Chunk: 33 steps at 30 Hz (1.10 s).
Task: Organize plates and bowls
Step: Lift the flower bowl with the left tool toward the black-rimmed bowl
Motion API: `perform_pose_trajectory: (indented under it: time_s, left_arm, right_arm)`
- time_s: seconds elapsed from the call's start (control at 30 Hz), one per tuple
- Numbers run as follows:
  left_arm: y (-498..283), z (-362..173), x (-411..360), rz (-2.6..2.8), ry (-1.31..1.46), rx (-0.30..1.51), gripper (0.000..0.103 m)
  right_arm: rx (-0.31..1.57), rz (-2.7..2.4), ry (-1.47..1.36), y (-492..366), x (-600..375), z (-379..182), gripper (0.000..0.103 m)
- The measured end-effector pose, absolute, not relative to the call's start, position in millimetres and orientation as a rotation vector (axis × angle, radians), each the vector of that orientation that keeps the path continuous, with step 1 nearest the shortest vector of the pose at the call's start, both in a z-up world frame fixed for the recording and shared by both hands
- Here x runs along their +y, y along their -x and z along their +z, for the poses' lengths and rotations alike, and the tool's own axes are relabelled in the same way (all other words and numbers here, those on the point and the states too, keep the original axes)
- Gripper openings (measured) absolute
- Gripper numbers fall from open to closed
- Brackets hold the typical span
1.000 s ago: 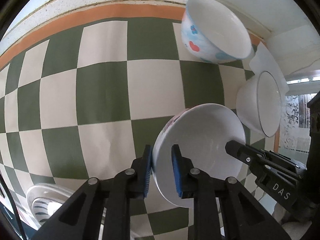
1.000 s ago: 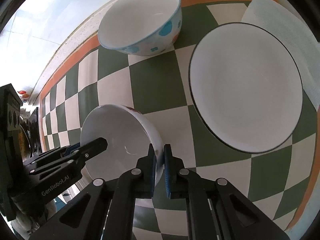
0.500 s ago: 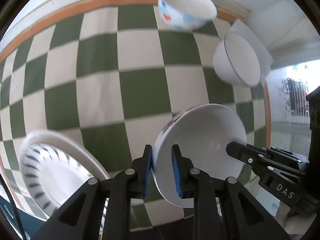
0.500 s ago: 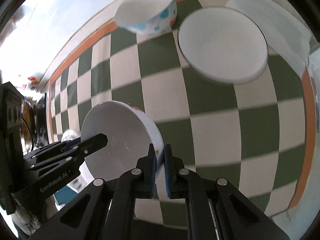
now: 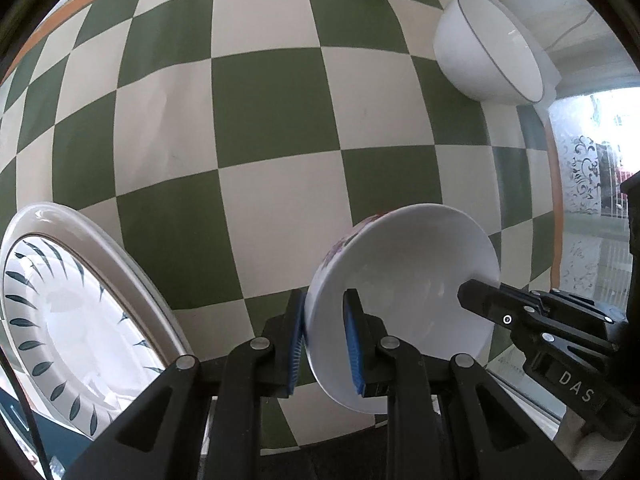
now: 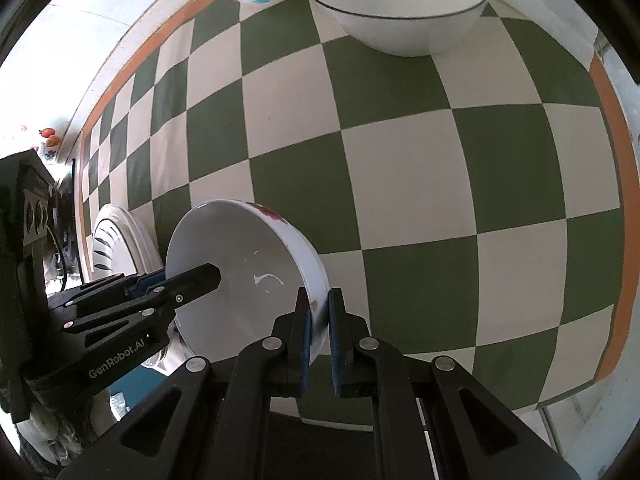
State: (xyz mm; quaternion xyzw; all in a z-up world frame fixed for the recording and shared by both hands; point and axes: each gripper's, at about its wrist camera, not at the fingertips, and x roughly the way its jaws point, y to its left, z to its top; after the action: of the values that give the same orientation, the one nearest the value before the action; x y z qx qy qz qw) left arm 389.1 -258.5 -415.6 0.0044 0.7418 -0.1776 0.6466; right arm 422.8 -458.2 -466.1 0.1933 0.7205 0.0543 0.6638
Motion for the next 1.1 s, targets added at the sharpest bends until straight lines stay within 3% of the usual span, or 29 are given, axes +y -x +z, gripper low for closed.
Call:
perform_pose_trajectory:
  time_s: [0.3, 0.5, 0.6, 0.67, 0.7, 1.1]
  left_arm:
    - [-395, -387, -242, -0.392, 0.028, 1.671, 0.018]
    - [-428, -326, -254, -0.422, 0.074, 1.571, 0.018]
    - [-462, -315, -278, -0.457, 0.08, 1.548, 0.022]
    - [-486, -319, -296, -0.47, 0.094, 1.564, 0.022]
    - [-499, -323, -306, -0.481, 0.1, 1.58, 0.022]
    - [-559, -397, -370, -0.476, 0.05, 1.747, 0.022]
  right_arm:
    - [1.683, 0.155, -0.468, -436, -459, -474, 0.011]
    - [1.59, 0.131, -0.54, -448, -498, -432, 0.013]
    - [1.509, 0.094, -0.561, -466, -527, -406, 0.019]
    - [1.469, 0.059, -0.569, -482, -548, -395, 0.034]
    - [1.458, 0.041, -0.569, -490, -556, -393, 0.037]
    - [1.494, -0.033, -0.657, -562, -611, -436, 0.038]
